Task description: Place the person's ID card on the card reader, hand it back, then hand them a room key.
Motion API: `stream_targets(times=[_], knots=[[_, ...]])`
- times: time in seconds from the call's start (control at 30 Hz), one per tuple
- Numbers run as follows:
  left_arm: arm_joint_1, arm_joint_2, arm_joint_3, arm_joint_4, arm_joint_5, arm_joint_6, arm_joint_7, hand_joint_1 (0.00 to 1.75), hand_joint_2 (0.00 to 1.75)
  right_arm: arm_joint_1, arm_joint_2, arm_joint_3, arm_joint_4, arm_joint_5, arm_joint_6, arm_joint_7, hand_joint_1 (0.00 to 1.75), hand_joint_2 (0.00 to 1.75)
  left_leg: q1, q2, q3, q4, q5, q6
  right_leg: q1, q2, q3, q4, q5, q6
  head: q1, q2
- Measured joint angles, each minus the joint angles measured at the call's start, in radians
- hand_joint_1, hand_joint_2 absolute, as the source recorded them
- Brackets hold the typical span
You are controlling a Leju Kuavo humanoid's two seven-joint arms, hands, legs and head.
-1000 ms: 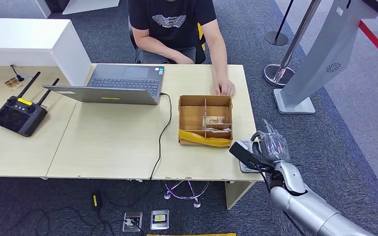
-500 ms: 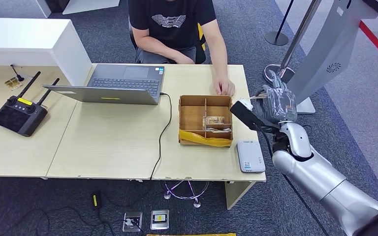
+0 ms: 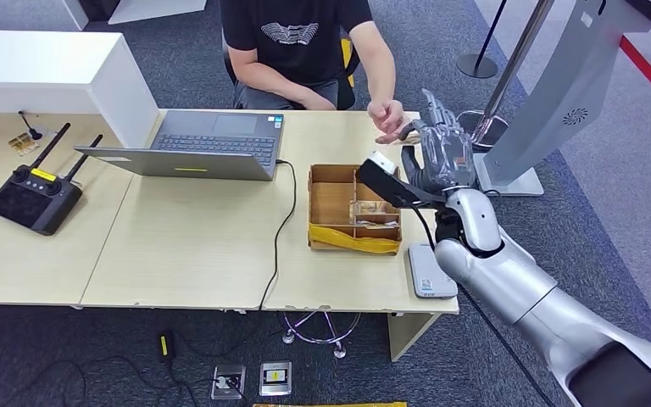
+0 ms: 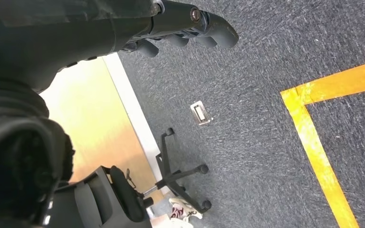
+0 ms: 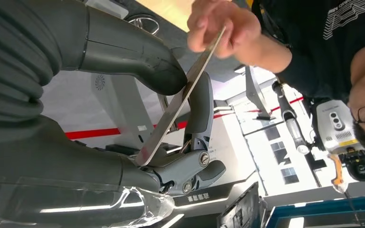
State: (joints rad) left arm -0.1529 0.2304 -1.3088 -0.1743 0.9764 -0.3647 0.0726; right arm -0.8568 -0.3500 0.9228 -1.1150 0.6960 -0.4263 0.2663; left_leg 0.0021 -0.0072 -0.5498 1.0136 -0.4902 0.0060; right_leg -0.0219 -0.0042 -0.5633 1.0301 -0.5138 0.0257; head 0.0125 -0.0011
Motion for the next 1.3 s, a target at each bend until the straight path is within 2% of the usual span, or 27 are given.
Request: stream_targets(times=[0.23, 0.67, 0.7, 0.73, 0.8, 0.83, 0.87, 1.0, 1.3], knots=[[-0.005, 0.000, 0.000, 0.000, 0.001, 0.000, -0.001, 0.00, 0.00, 0.000, 0.052, 0.000, 0.059, 0.016, 0.003, -0.006, 1.75, 1.75, 0.000, 0.000, 0.000, 0.000, 0.000, 0.000, 0.000, 0.000, 0.000, 0.000, 0.000, 0.000, 0.000, 0.000], [-0.005, 0.000, 0.000, 0.000, 0.018, 0.000, -0.001, 0.00, 0.00, -0.008, 0.107, -0.001, 0.148, 0.029, 0.003, -0.036, 1.75, 1.75, 0.000, 0.000, 0.000, 0.000, 0.000, 0.000, 0.000, 0.000, 0.000, 0.000, 0.000, 0.000, 0.000, 0.000], [-0.005, 0.000, 0.000, 0.000, 0.018, 0.000, -0.001, 0.00, 0.00, -0.008, 0.109, -0.001, 0.152, 0.030, 0.003, -0.037, 1.51, 1.75, 0.000, 0.000, 0.000, 0.000, 0.000, 0.000, 0.000, 0.000, 0.000, 0.000, 0.000, 0.000, 0.000, 0.000], [-0.005, 0.000, 0.000, 0.000, 0.018, 0.000, -0.001, 0.00, 0.00, -0.009, 0.111, -0.001, 0.156, 0.030, 0.002, -0.037, 1.07, 1.75, 0.000, 0.000, 0.000, 0.000, 0.000, 0.000, 0.000, 0.000, 0.000, 0.000, 0.000, 0.000, 0.000, 0.000], [-0.005, 0.000, 0.000, 0.000, 0.019, 0.000, -0.001, 0.00, 0.00, -0.013, 0.116, -0.001, 0.165, 0.031, 0.002, -0.039, 0.20, 0.87, 0.000, 0.000, 0.000, 0.000, 0.000, 0.000, 0.000, 0.001, 0.000, 0.000, 0.000, 0.000, 0.000, 0.000], [-0.005, -0.001, 0.000, 0.000, 0.019, 0.000, -0.001, 0.00, 0.00, -0.015, 0.118, -0.001, 0.171, 0.031, 0.001, -0.039, 0.00, 0.44, 0.000, 0.000, 0.000, 0.000, 0.000, 0.000, 0.000, 0.001, 0.000, 0.000, 0.000, 0.000, 0.000, 0.000], [-0.005, -0.001, 0.000, 0.000, 0.020, 0.000, -0.001, 0.00, 0.00, -0.016, 0.121, -0.001, 0.175, 0.032, 0.001, -0.040, 0.00, 0.00, 0.000, 0.000, 0.000, 0.000, 0.000, 0.000, 0.000, 0.001, 0.000, 0.000, 0.000, 0.000, 0.000, 0.000], [-0.005, -0.002, 0.000, 0.000, 0.019, 0.000, -0.003, 0.00, 0.00, -0.019, 0.130, -0.001, 0.196, 0.058, 0.004, -0.038, 0.00, 1.75, 0.000, 0.000, 0.000, 0.000, 0.000, 0.000, 0.000, 0.001, 0.000, 0.000, 0.000, 0.000, 0.000, 0.000], [-0.008, -0.001, 0.000, 0.000, 0.012, 0.000, -0.005, 0.00, 0.00, -0.014, 0.130, -0.003, 0.215, 0.085, 0.042, -0.019, 0.00, 1.75, 0.000, 0.001, 0.001, 0.000, 0.000, 0.000, 0.000, 0.001, -0.001, 0.000, 0.000, 0.000, 0.000, 0.000]])
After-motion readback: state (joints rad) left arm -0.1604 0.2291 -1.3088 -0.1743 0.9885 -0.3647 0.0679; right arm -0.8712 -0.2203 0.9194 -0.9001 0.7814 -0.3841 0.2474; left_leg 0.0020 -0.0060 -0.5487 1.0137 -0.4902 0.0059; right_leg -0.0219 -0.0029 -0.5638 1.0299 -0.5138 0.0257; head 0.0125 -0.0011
